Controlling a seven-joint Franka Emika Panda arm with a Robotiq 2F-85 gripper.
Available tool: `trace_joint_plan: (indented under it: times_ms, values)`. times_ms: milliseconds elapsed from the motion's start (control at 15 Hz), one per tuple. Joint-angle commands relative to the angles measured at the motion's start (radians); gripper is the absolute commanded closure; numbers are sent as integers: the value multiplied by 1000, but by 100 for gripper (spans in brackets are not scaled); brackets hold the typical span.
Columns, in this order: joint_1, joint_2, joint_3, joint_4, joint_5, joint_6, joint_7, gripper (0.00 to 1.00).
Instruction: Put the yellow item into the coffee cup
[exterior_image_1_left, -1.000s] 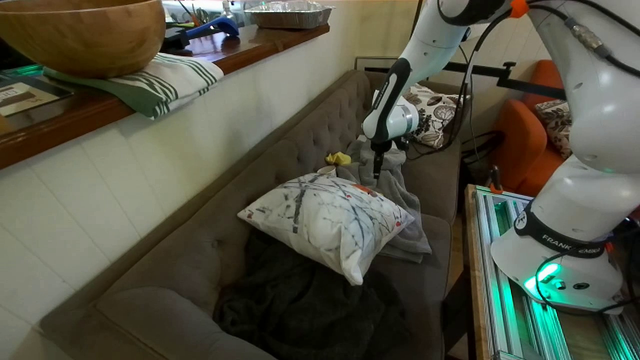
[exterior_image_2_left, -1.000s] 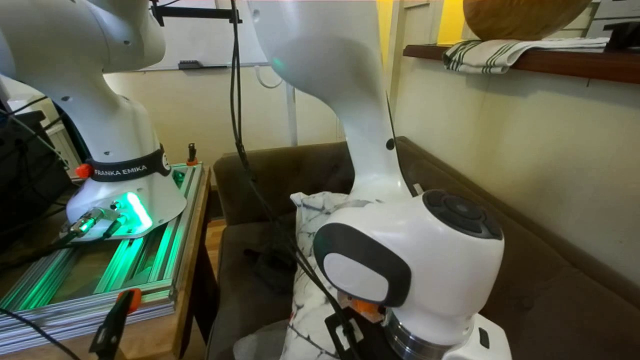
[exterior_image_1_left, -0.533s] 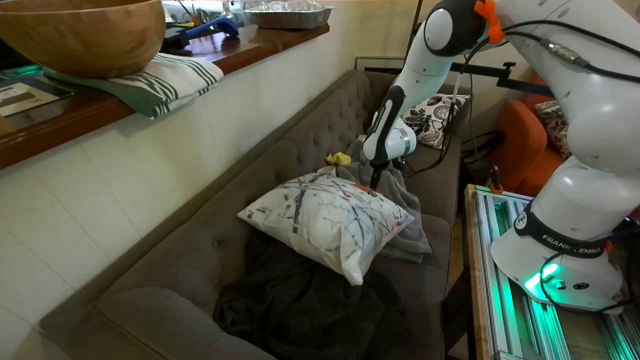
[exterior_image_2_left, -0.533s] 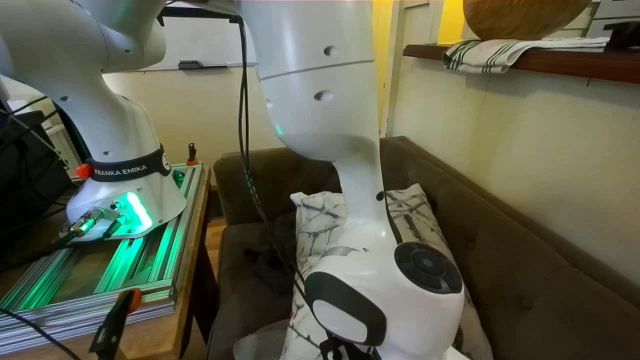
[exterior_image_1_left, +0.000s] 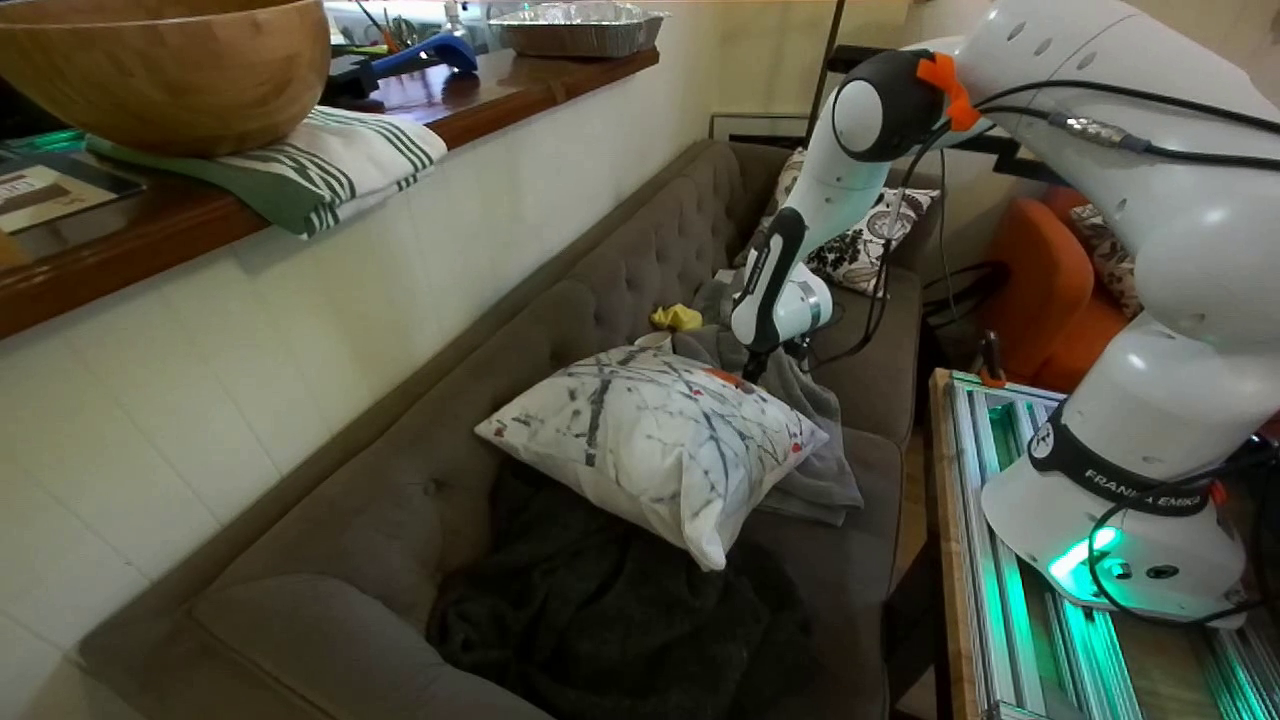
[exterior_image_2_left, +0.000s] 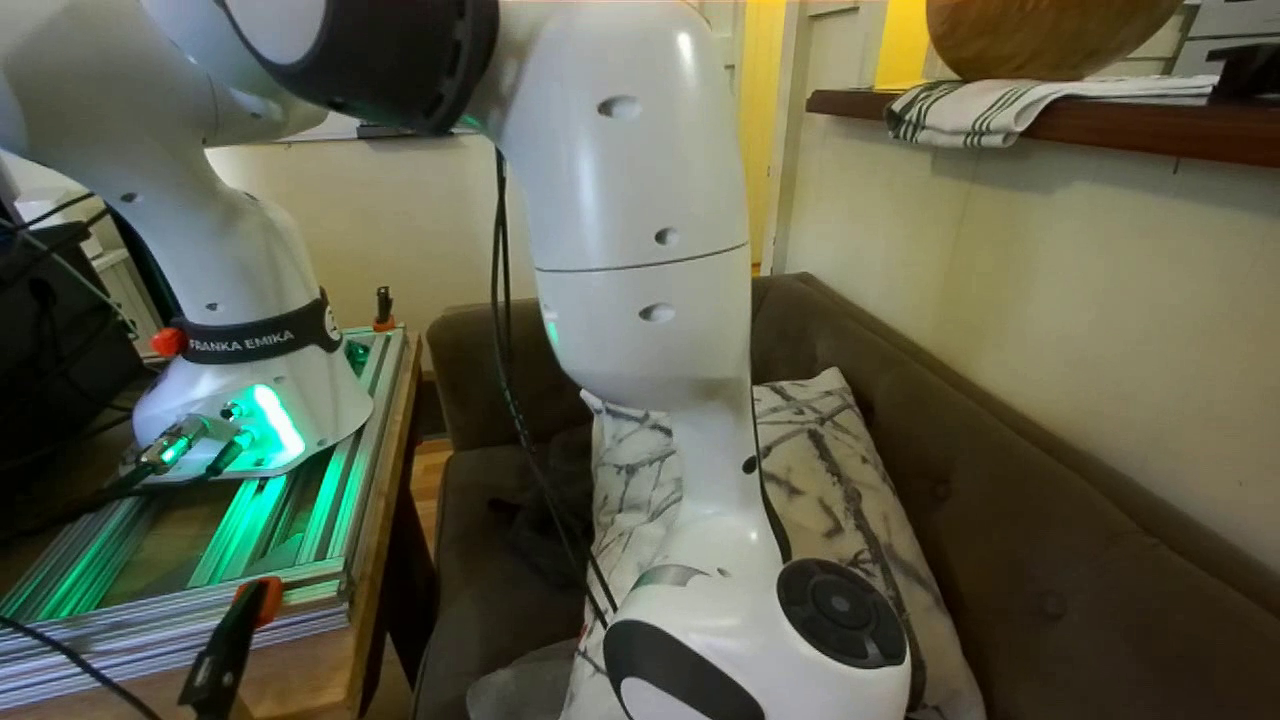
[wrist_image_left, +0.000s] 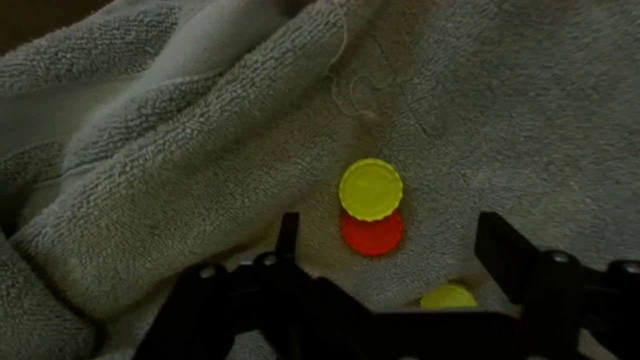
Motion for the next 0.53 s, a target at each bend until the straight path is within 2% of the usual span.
trace_joint_plan:
  times_ms: [0,133,200,467]
  values:
    - [-1,70,-12,90,-51,-8,71,41]
    - [3,91,-18,117,-62,-16,96,55]
    - [2,100,-19,127,-70,-22,103,50]
    - [0,129,-21,163,-89,-38,129,40]
